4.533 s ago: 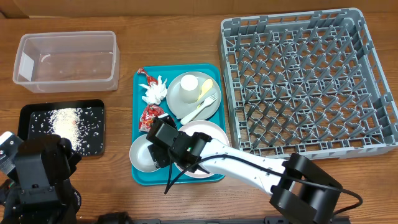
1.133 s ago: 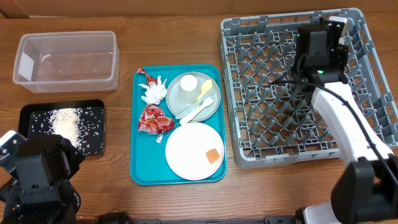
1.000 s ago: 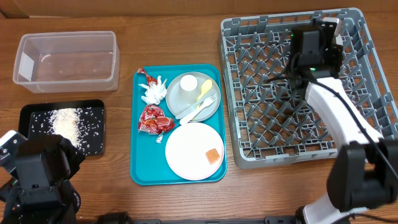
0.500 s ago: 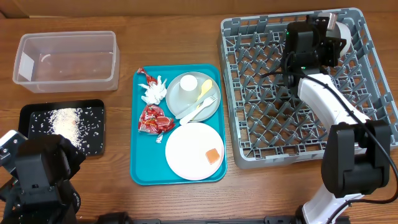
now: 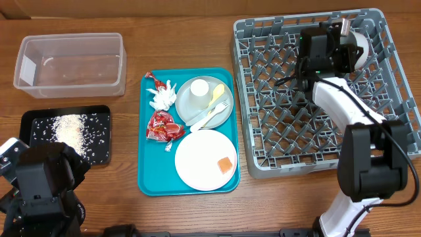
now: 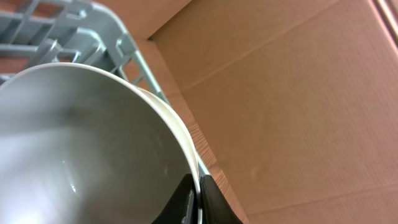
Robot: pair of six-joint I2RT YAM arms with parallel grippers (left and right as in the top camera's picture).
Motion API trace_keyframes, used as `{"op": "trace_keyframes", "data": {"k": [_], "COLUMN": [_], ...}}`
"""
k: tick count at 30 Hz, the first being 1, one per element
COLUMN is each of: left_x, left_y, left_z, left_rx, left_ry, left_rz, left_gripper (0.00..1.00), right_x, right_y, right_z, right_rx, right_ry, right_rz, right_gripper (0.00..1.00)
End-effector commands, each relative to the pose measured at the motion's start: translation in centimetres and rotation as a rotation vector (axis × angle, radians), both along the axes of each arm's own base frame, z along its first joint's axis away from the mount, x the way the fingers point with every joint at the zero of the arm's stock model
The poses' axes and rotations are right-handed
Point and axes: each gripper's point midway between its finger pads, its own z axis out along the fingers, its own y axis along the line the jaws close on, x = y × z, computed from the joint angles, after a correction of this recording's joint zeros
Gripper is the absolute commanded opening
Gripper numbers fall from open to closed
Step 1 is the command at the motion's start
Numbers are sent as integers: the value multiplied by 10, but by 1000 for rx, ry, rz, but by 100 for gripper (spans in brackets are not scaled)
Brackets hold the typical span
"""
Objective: Sort waste into correct bins and load items into the dishwasher rack
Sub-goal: 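Lift the grey bowl and carry it over the dish rack, then lower the bowl upside down into the rack and open the right gripper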
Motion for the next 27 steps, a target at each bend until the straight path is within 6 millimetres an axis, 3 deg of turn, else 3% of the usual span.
{"op": "trace_keyframes", "data": {"k": [1,10,27], "left_x": [1,2,3], "left_y": [-1,-1,-1], "left_z": [4,4,5], "left_rx": [-16,-16,-20], "left_ry": [-31,-35,-41], "left_rz": [12,12,11], "left_gripper": [100,100,100], "right_x": [2,5,14], "right_y": [-4,4,65], "right_z": [1,0,-16], "right_rx": [-10,-7,-8], "right_ry": [-10,-9,27], "right_rz": [-23,-4,116], "right_gripper": [6,6,14]}}
